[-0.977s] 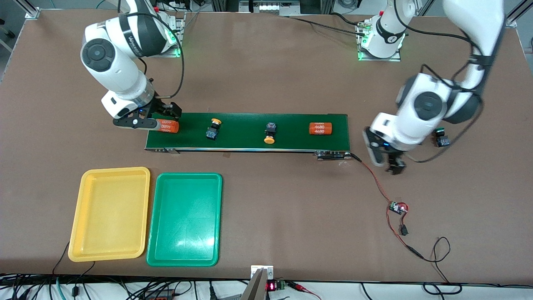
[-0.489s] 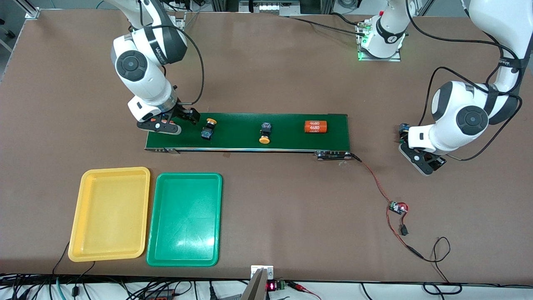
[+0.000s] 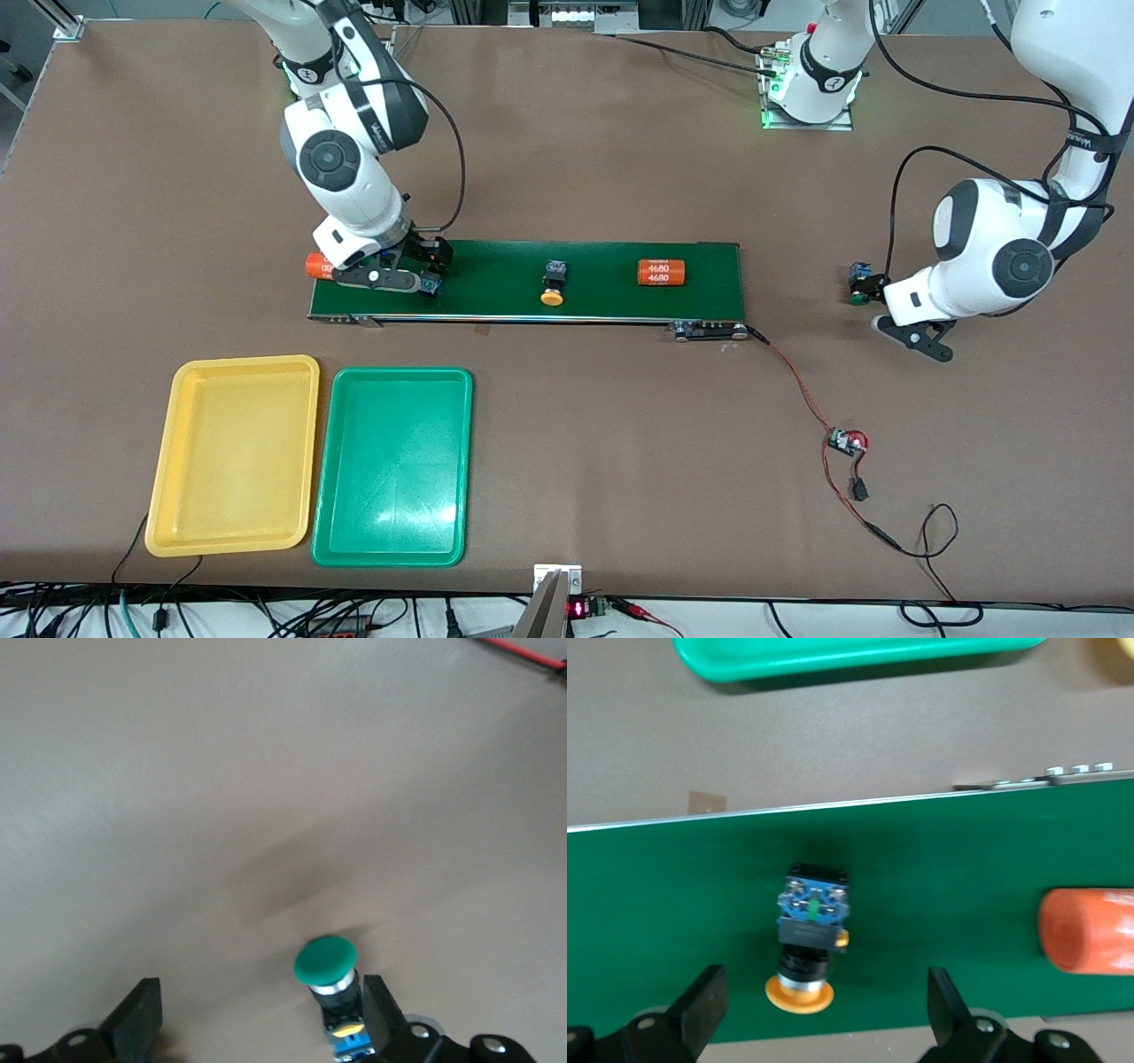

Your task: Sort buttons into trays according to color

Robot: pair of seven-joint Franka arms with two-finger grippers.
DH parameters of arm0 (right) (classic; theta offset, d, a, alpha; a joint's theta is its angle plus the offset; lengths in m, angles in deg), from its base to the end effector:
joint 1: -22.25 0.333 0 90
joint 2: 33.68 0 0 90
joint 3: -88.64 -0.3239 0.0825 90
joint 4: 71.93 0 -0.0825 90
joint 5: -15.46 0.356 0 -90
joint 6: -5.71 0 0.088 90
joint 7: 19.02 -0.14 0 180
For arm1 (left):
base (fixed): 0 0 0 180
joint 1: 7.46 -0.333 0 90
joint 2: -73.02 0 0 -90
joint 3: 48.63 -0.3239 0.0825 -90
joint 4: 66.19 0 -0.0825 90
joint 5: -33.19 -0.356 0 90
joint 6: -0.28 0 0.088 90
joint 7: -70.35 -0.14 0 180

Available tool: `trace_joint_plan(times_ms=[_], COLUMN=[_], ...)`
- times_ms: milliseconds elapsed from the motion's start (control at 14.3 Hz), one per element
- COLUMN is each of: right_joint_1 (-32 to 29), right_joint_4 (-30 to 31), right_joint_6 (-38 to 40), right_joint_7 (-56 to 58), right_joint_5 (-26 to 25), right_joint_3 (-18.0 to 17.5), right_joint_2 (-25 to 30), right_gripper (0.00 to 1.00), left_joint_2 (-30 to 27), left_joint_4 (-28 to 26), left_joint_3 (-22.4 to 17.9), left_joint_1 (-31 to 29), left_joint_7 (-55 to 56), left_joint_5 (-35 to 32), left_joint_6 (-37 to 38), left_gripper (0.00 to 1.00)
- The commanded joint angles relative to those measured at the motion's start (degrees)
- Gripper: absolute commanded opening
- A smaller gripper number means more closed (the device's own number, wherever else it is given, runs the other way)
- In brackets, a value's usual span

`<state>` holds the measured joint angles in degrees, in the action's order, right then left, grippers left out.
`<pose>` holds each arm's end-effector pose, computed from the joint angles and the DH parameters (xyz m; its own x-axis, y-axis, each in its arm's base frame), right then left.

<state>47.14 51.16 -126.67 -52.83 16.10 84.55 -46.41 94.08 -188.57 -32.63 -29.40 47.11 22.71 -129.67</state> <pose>0.4710 0.2612 0.2882 0.9937 -0.0935 -0.0626 -0.0928 -0.9956 0.0136 0.5232 0.0618 0.2192 0.8879 -0.4133 -0.2018 -0.4071 -0.9104 0.0733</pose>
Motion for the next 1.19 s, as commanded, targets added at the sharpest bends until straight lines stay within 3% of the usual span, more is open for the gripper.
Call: trace_joint_plan(times_ms=[0,140,489,768,838,977,1117], right_joint_1=[1.3,1.2,0.6,0.6,0.5,0.6,0.6], right_joint_4=[-0.4,-0.4,-0.6,-0.8,-0.8,-0.8,-0.8], right_joint_6=[-2.4,-2.7,-2.7,-2.8,-2.8,-3.0,-3.8], right_joint_7=[0.4,4.6,10.2,14.6,15.3,15.4,16.0], right_joint_5=[-0.6,-0.6,-0.6,-0.6,-0.6,-0.6,-0.6], right_joint_3=[0.3,0.7,1.4,4.0,4.3,4.7,4.7], right_joint_2=[-2.4,-3.2,-4.1,-4.5,-4.6,-5.1,-5.5], right_gripper=[1.0,1.0,0.62,0.58,0.58,0.58,0.5], left_joint_2=[-0.1,-0.1,-0.1,0.5,0.6,0.3,0.1], left_joint_4=[-2.7,-4.0,-6.9,-7.4,-7.4,-7.4,-7.1], left_joint_3=[0.3,0.4,0.4,0.4,0.4,0.7,1.0], left_joint_1=[-1.6,-1.6,-1.6,-1.6,-1.6,-1.4,-1.3], left_joint_7=[1.3,5.3,8.6,8.7,8.5,8.4,8.5], left_joint_5=[5.2,5.7,6.7,6.7,6.7,6.7,6.7], left_joint_6=[0.1,0.1,-0.4,-0.2,-0.1,0.4,1.5], left_gripper=[1.0,1.0,1.0,0.98,0.85,0.29,0.0])
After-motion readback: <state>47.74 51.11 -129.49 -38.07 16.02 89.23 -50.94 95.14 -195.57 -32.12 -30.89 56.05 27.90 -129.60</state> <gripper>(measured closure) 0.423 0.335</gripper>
